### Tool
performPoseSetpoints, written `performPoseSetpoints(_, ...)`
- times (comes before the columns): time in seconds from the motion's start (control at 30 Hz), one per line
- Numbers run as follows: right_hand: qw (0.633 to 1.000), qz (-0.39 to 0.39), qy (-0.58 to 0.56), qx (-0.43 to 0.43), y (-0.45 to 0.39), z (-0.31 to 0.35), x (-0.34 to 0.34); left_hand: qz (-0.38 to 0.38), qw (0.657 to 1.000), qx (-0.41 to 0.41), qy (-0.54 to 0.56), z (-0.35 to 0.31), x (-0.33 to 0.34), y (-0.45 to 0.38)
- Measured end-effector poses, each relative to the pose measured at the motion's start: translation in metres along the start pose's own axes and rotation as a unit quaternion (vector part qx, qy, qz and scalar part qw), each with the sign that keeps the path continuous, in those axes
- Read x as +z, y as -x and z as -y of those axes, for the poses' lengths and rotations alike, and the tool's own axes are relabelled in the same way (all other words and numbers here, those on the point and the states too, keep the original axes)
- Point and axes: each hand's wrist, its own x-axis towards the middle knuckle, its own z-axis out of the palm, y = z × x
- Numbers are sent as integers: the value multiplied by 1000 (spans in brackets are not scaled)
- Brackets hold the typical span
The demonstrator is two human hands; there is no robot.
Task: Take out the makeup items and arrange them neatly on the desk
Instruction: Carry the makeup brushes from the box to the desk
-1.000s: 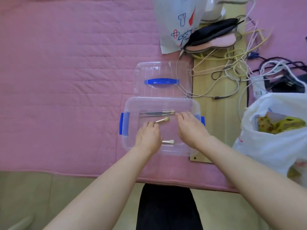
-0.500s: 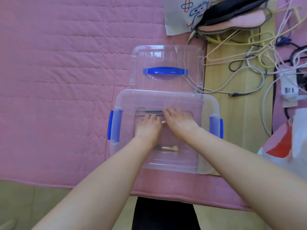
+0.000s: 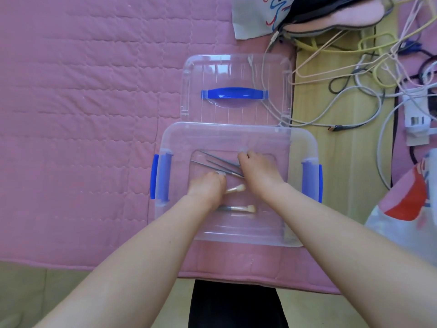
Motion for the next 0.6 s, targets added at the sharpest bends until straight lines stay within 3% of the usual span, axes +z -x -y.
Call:
performPoseSetpoints(0.23,996,75,-34,31,-16,-8,1,-2,998,46,47,6,-2,3)
performPoseSetpoints(0.33,989,119,-61,60,-20,-16,0,-53,996,73,-1,6,-9,6)
performPoseSetpoints(0.5,986,123,-89,71,-20,-16,-1,-153,979,76,-108,2,-12,7)
performPoseSetpoints(0.6,986,118,-95,75,-19,-15,-2,-122,982,53,-137,2,-10,6)
